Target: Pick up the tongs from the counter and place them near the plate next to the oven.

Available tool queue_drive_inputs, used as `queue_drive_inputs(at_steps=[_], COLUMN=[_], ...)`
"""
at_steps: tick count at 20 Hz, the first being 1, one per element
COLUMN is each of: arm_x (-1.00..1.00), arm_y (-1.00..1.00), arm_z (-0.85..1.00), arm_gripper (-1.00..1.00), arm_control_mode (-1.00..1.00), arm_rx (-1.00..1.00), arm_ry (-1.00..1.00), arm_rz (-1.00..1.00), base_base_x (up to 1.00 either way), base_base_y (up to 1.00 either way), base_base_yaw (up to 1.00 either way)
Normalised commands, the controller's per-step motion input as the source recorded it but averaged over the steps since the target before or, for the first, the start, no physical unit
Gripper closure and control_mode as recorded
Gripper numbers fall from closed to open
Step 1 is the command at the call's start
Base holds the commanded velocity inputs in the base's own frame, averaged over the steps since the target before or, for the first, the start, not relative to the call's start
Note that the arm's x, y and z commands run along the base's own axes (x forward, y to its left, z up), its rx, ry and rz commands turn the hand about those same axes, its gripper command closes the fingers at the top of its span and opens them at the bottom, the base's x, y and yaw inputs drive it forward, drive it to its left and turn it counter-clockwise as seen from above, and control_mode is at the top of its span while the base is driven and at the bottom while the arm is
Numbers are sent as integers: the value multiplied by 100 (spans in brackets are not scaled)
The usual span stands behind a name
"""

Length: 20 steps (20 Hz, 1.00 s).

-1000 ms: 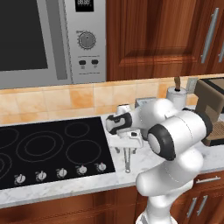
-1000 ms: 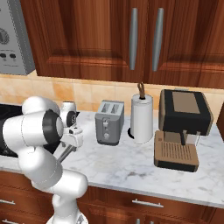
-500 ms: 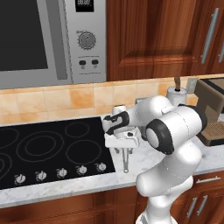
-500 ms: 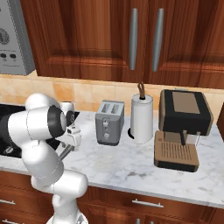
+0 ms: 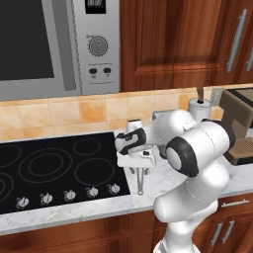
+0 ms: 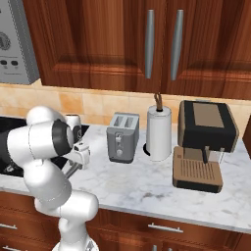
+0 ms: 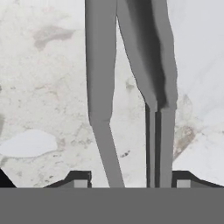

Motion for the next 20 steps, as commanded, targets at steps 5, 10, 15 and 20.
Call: queue_drive_inputs(at_steps=[5, 10, 15, 20], arm_x=[-26, -16, -25, -38], arm_y=[0, -4, -11, -15], arm_z=[-46, -26, 4, 36], arm_gripper=[100, 100, 100, 100], arm_control_mode=[-100, -100, -100, -100], arm_rx=[0, 1, 8, 7], arm_ry=[-7, -3, -1, -4], arm_rz=[-3, -2, -5, -6], base_base_x=[0, 0, 0, 0], base_base_y=[0, 0, 0, 0], base_base_yaw=[0, 0, 0, 0])
